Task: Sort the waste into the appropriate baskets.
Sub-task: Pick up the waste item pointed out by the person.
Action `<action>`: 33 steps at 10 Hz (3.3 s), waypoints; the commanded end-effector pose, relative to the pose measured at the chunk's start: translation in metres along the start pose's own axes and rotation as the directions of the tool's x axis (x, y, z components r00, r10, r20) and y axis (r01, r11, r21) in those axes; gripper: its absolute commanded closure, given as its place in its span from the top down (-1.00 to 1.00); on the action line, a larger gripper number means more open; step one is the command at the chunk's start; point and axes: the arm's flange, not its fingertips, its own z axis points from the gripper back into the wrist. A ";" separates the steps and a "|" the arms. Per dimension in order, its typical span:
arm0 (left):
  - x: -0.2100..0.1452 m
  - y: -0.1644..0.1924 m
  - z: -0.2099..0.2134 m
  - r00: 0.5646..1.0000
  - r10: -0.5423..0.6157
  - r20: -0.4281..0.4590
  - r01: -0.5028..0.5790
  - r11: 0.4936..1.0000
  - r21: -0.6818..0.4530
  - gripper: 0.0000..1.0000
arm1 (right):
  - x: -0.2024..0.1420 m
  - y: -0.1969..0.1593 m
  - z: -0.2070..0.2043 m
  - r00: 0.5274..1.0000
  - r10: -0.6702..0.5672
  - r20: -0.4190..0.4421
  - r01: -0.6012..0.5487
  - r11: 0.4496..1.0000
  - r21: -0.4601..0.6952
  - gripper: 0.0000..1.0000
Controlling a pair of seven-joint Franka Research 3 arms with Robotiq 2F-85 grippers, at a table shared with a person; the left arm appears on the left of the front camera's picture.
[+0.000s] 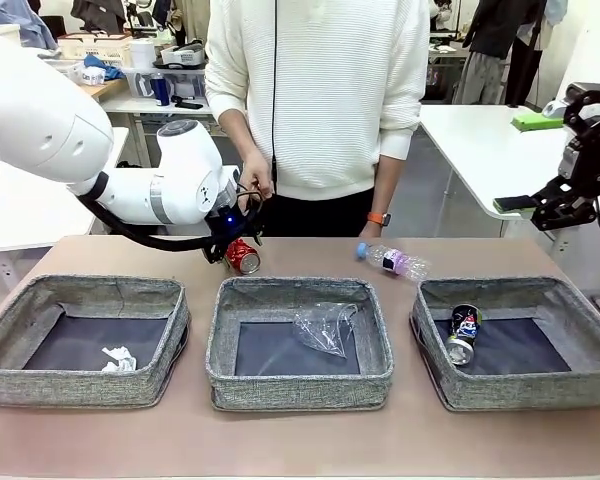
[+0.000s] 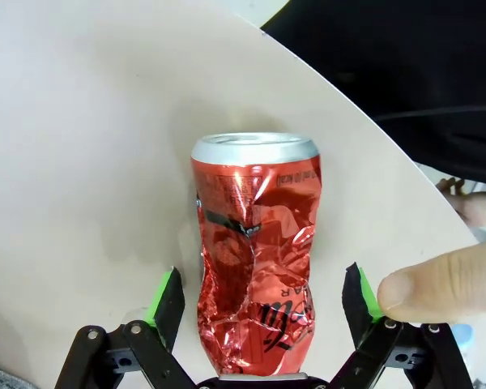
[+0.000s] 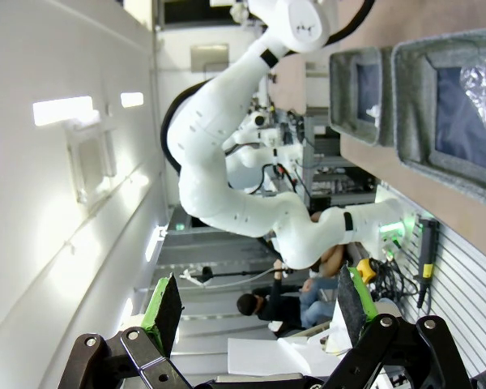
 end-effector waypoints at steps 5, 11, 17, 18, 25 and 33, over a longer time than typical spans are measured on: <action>0.004 -0.009 -0.001 1.000 0.015 0.027 -0.017 0.997 0.076 -1.00 | 0.000 0.002 0.000 1.000 0.014 0.001 -0.014 1.000 0.023 1.00; -0.005 -0.007 0.019 0.996 0.036 -0.077 -0.023 0.986 0.165 -1.00 | 0.000 0.002 0.000 1.000 0.014 0.001 -0.014 1.000 0.023 1.00; -0.055 0.070 0.245 0.964 -0.235 0.125 0.230 0.972 0.054 -1.00 | 0.000 0.002 0.000 1.000 0.014 0.001 -0.014 1.000 0.023 1.00; -0.076 0.071 0.281 0.917 -0.391 0.079 0.389 0.920 0.043 -1.00 | 0.000 0.002 0.000 1.000 0.014 0.001 -0.014 1.000 0.023 1.00; -0.145 0.058 0.345 0.758 -0.647 -0.084 0.650 0.759 0.020 -1.00 | 0.000 0.002 0.000 1.000 0.014 0.001 -0.014 1.000 0.023 1.00; -0.293 -0.104 0.444 0.780 -0.580 -0.235 0.609 0.790 0.068 -0.03 | 0.000 0.002 0.000 1.000 0.014 0.001 -0.014 1.000 0.023 1.00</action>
